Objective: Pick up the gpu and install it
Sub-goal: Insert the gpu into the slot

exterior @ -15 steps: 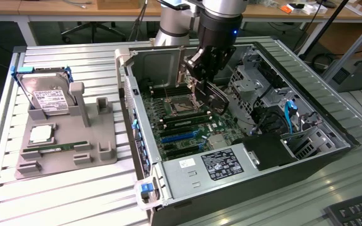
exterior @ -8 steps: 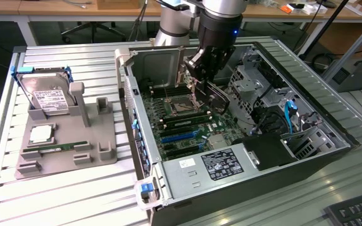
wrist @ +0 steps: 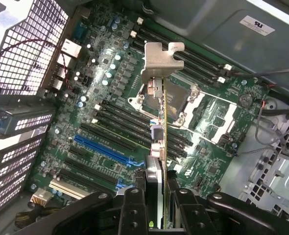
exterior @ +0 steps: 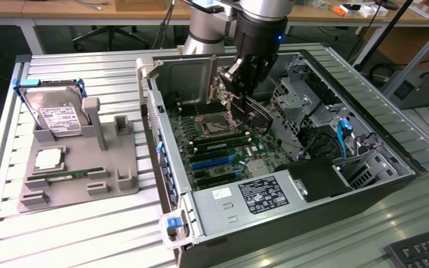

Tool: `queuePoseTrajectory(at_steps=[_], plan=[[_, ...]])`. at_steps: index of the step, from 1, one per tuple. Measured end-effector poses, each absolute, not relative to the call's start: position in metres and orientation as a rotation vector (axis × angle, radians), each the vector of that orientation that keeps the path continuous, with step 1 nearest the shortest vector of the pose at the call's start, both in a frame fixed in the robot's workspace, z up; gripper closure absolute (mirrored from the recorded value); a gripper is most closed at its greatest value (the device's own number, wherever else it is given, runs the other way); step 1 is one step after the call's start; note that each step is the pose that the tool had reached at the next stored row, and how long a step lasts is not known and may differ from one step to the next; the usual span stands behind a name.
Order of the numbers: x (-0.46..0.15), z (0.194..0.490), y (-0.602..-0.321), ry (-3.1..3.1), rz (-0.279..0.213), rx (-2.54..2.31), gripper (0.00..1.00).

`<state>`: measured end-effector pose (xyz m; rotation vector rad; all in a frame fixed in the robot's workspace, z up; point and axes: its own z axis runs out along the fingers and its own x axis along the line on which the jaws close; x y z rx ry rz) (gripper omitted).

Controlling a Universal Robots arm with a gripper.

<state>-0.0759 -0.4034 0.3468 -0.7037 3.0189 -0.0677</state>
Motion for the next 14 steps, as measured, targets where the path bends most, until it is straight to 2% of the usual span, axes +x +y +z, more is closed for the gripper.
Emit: queuePoseTrajectory(at_steps=[14], plan=[[-0.0759,0.3468,-0.4034,2.988,-0.067,-0.82,0.73]])
